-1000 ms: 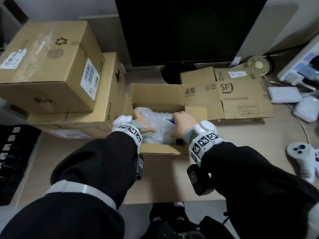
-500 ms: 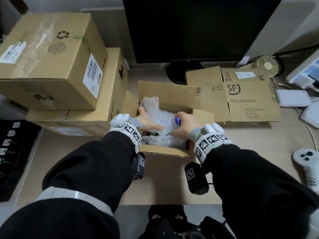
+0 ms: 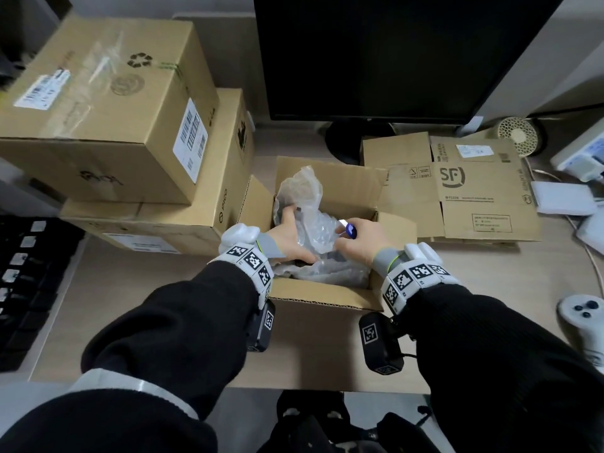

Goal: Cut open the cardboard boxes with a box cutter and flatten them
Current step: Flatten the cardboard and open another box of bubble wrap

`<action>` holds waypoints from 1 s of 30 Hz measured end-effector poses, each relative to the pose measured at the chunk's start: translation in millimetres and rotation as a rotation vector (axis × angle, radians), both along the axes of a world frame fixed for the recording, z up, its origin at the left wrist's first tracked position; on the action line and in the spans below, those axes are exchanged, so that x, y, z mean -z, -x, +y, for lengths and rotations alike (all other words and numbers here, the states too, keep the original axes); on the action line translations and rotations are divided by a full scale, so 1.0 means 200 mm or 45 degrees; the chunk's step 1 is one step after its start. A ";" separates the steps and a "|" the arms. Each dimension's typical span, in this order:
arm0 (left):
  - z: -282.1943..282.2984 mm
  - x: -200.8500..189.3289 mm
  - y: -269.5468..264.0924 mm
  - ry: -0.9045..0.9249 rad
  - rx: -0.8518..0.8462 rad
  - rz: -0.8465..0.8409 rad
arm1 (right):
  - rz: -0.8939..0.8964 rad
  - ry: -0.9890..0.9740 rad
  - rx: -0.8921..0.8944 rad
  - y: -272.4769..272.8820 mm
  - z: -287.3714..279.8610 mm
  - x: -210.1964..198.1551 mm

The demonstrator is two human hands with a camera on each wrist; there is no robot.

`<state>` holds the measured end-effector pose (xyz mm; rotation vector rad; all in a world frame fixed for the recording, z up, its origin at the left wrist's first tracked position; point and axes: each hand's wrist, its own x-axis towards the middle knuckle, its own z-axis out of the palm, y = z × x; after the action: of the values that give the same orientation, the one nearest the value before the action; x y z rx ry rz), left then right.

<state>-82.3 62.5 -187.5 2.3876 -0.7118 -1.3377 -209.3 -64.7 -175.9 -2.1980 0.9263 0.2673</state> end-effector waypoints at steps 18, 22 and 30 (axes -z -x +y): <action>0.06 -0.01 0.03 0.098 -0.106 0.110 | 0.094 0.114 -0.020 0.00 0.06 -0.03; 0.08 -0.10 0.03 0.193 -0.028 0.064 | 0.028 0.036 0.070 -0.01 0.04 -0.05; 0.09 -0.49 -0.11 0.470 0.198 -0.315 | -0.081 0.151 0.229 -0.07 -0.08 -0.33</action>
<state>-60.7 79.9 -89.1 2.2476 -1.1251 -0.8730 -194.8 -81.7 -110.7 -2.1984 1.1211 0.0577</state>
